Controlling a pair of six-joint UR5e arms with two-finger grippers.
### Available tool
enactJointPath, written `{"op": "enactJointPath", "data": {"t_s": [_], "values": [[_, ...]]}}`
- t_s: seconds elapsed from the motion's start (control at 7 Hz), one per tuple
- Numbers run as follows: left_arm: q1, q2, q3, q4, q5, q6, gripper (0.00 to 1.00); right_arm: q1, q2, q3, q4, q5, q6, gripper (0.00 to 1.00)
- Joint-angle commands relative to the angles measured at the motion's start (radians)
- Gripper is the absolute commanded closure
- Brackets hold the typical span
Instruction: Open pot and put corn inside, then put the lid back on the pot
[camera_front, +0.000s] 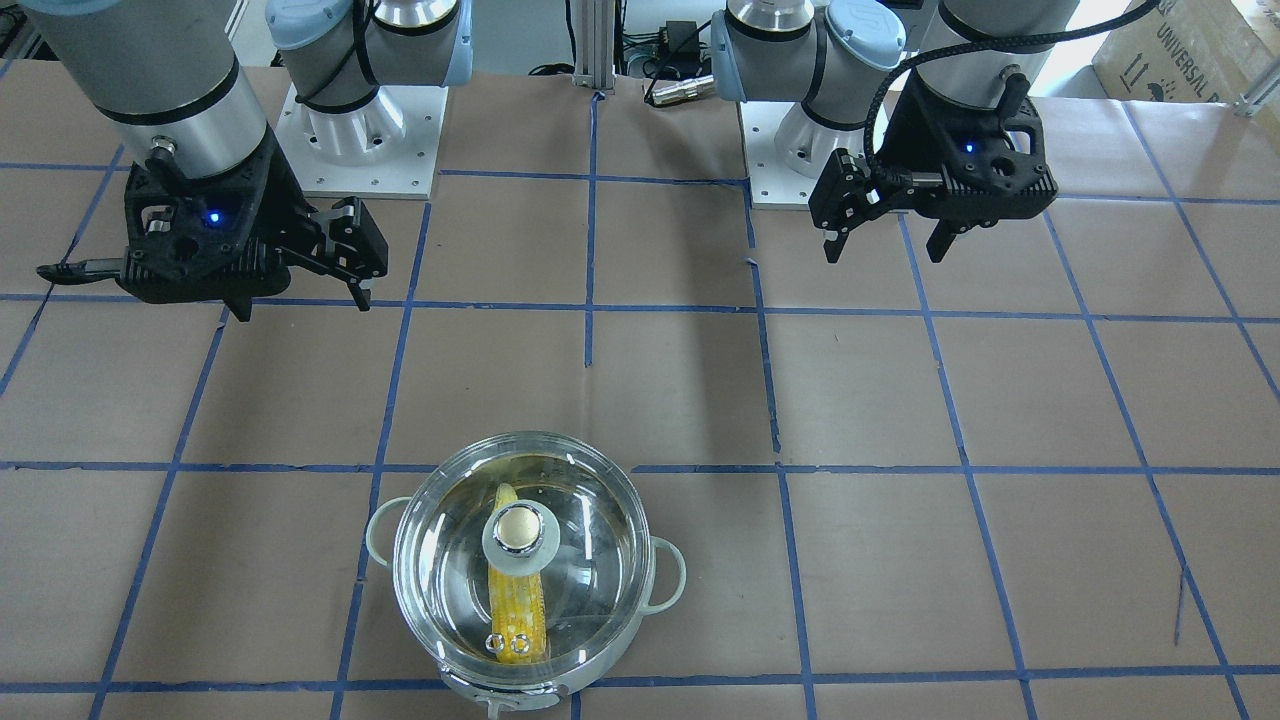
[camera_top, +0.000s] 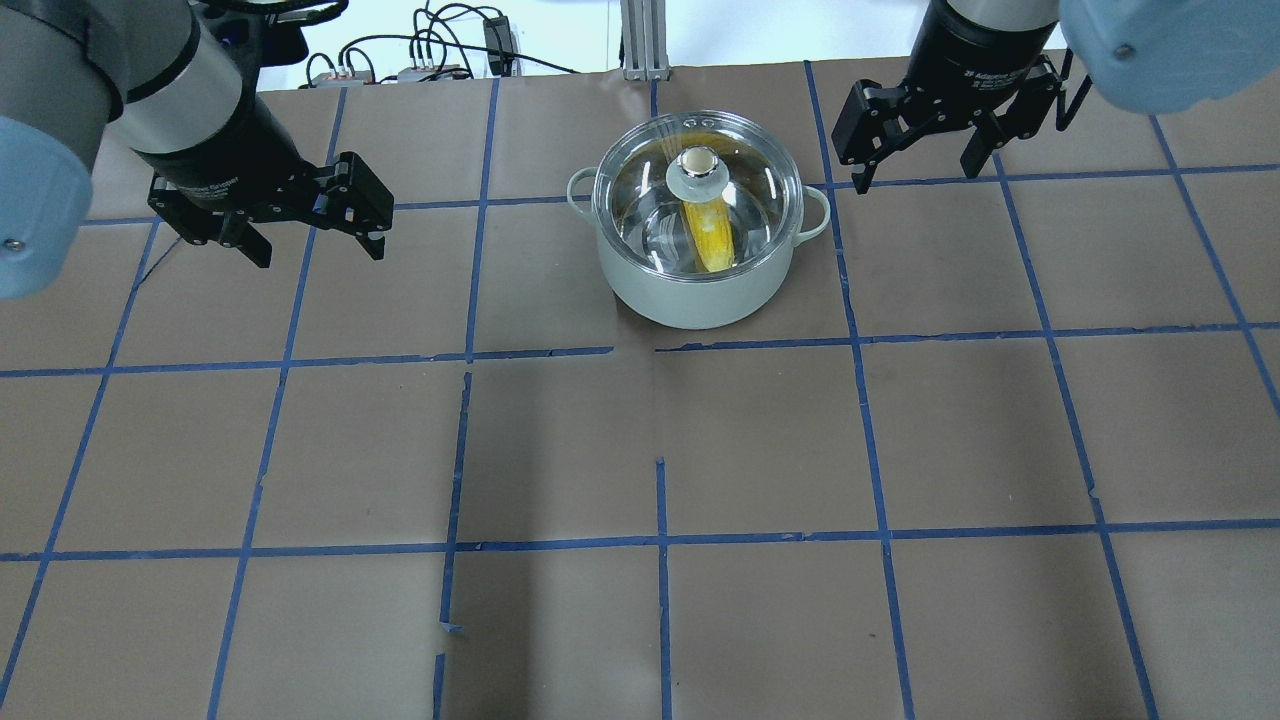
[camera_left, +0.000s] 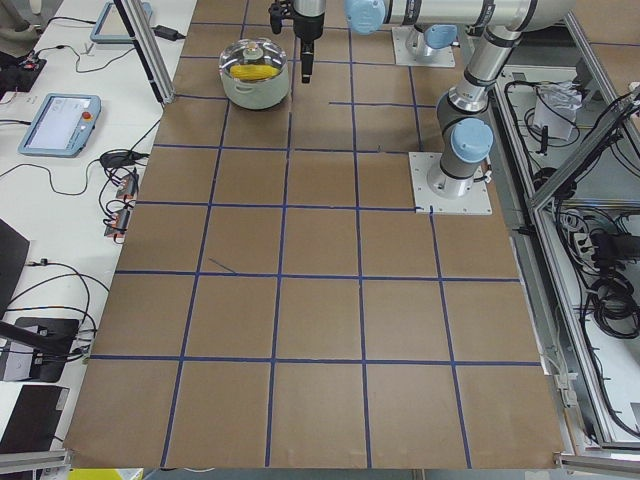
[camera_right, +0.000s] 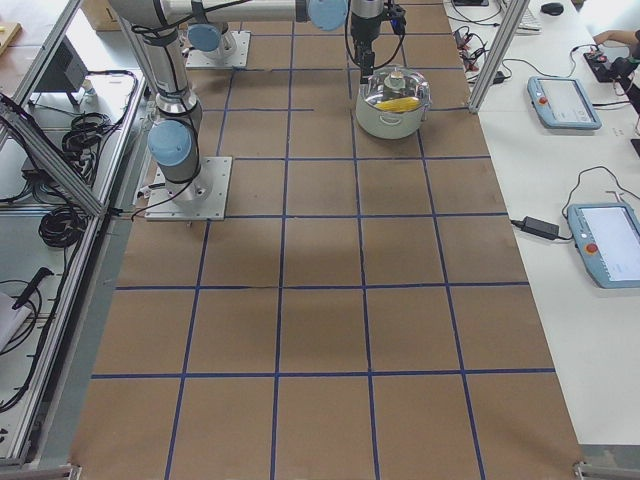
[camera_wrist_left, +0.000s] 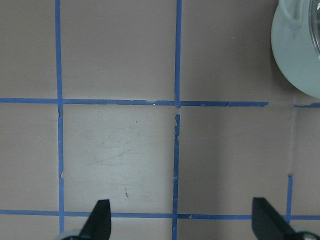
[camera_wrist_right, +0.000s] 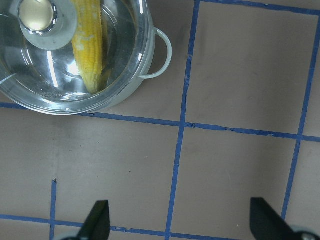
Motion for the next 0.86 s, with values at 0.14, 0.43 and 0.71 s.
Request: {"op": "enactJointPath", "data": {"t_s": [0.14, 0.43, 0.71], "values": [[0.000, -0.003, -0.001, 0.000, 0.002, 0.000, 0.00, -0.005, -0.002, -0.005, 0.049, 0.005, -0.018, 0.00], [0.000, 0.000, -0.011, 0.000, 0.001, 0.000, 0.00, -0.004, -0.005, -0.002, 0.060, 0.004, -0.018, 0.00], [0.000, 0.001, -0.013, 0.001, 0.000, 0.002, 0.00, -0.001, -0.005, 0.001, 0.061, 0.004, -0.010, 0.00]]}}
